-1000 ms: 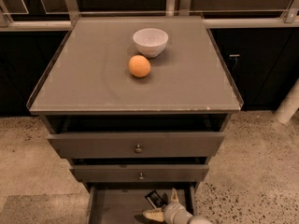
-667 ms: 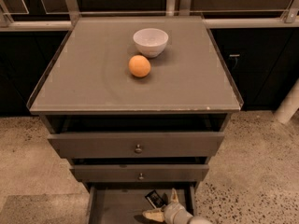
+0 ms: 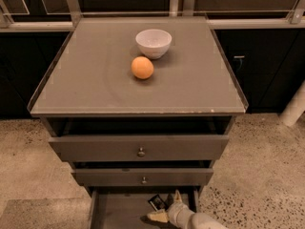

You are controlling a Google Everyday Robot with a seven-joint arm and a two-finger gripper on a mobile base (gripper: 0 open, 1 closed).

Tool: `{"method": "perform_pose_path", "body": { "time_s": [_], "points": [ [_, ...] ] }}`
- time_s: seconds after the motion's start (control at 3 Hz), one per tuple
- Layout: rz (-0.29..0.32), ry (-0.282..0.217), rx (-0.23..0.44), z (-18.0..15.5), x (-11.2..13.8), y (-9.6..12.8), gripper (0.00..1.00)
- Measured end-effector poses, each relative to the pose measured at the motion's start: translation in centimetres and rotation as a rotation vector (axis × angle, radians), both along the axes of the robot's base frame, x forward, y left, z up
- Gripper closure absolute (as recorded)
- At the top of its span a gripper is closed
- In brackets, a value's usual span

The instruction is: Pick rxbar chocolate from bottom drawer and place on counter

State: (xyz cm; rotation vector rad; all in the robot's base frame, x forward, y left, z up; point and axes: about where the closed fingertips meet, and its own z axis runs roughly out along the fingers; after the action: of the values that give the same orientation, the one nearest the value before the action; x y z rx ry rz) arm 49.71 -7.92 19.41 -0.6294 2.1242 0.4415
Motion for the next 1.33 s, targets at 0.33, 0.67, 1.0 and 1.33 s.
{"method": "perform_pose_path", "body": {
  "time_s": [0.33,0.67,1.0,1.33],
  "points": [
    [0.028,0.010,-0.024,-1.3,1.4,0.5,0.00],
    [0.005,0.001,-0.012,-2.3,2.1,0.9,0.00],
    [-0.021,-0.005,0.020,-3.4,2.3,2.3,0.00],
    [-0.015,0.004,0.025,-4.6,2.0,3.3,0.00]
  ]
}}
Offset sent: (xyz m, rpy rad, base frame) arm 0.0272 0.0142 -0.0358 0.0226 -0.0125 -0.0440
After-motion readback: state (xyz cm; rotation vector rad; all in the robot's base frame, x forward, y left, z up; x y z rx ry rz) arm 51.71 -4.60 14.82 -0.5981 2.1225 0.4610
